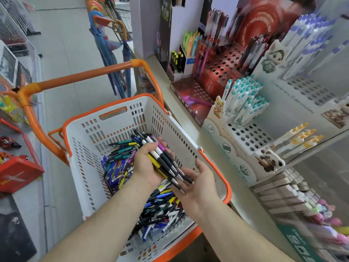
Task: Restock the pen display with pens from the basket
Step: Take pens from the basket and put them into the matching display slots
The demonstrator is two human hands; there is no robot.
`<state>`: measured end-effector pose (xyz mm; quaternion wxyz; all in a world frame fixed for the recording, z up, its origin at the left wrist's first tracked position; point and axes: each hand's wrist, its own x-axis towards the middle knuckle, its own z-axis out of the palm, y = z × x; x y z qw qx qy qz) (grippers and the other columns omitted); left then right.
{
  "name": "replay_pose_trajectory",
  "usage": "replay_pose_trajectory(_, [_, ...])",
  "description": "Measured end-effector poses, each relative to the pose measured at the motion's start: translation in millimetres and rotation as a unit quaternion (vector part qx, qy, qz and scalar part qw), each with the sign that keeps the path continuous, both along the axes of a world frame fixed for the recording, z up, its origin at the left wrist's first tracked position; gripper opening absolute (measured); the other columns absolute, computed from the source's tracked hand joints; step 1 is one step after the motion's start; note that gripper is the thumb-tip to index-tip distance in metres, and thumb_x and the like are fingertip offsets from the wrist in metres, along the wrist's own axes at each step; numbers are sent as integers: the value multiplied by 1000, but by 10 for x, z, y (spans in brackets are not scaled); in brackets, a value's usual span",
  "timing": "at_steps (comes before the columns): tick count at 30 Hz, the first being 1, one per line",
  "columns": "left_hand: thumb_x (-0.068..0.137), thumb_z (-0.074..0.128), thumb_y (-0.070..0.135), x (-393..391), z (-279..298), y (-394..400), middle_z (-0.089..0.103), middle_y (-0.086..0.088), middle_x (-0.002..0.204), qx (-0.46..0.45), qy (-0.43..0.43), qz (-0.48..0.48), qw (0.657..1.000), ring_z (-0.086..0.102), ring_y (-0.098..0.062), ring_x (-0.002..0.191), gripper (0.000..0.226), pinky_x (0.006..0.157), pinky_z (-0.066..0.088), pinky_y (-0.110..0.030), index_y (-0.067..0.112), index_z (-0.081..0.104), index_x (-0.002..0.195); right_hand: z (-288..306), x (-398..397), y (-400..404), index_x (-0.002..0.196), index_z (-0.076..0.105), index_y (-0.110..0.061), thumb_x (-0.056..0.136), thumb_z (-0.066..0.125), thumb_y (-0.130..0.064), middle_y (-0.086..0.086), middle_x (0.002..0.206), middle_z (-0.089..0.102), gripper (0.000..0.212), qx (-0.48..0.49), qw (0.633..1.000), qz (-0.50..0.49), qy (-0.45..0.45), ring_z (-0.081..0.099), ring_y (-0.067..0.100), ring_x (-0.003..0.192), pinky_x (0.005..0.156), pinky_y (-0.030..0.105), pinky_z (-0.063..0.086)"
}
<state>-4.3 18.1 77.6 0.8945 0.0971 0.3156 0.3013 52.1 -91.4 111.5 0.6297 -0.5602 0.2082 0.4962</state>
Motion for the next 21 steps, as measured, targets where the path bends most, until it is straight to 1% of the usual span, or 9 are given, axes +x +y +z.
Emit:
replay_pose_trajectory(2, [70,58,15,24,38,-44,61,-1,78,10,-9,11,1000,59,-16,56,29,63,55,-30,12,62,98,55,-1,22,97,68,-2,97,55,-45,11,87,72,45,4,999,11,-40,71,25,84,86,41,54])
replay_pose_trajectory(5, [85,50,14,33,119,-80,62,-3,70,31,12,6,999,63,-18,53,15,65,54,-33,11,62,94,123,-2,-17,101,71,-9,94,60,-48,5,93,75,41,5,991,89,-100,73,21,89,85,45,59])
replay_pose_trajectory(8, [94,42,15,17,158,-88,62,-4,59,42,17,-11,999,64,-19,49,24,56,55,-32,10,63,83,190,22,-71,101,75,-27,90,59,-57,1,100,75,36,7,963,200,-179,74,19,85,69,37,61])
replay_pose_trajectory(11, [86,49,13,-16,157,-34,61,-4,68,66,3,-25,997,63,-17,52,15,53,55,-28,11,64,89,194,77,-128,108,71,-30,85,64,-62,-2,112,70,40,1,934,285,-215,74,19,75,61,31,56])
replay_pose_trajectory(13, [71,58,9,-36,143,34,60,-3,72,95,-2,-43,995,61,-16,56,28,57,55,-29,12,65,98,176,152,-143,114,69,-25,85,64,-62,3,106,71,47,22,913,370,-170,72,21,77,65,34,56])
replay_pose_trajectory(15, [66,58,10,-56,135,81,61,-3,70,143,26,-98,985,62,-18,57,31,60,56,-32,14,69,95,162,239,-152,121,64,-21,81,67,-56,8,100,72,53,44,889,440,-120,70,24,84,74,39,58])
replay_pose_trajectory(17, [64,59,10,-64,148,82,63,-6,68,193,58,-151,968,66,-22,60,28,63,58,-36,15,72,89,133,305,-121,122,62,-16,76,69,-42,10,102,72,54,49,872,474,-113,69,25,89,79,40,58])
replay_pose_trajectory(19, [63,63,9,-41,153,43,66,-11,72,214,79,-180,957,68,-28,66,27,65,60,-39,10,69,89,103,292,-50,112,62,-12,75,75,-24,10,94,71,40,33,871,467,-150,69,24,81,72,37,57])
replay_pose_trajectory(21, [62,65,11,-17,139,-16,69,-15,77,208,102,-207,950,67,-29,69,28,65,60,-36,3,68,88,79,225,39,94,61,-10,76,75,-6,9,77,64,23,1,864,454,-217,62,21,62,55,30,51])
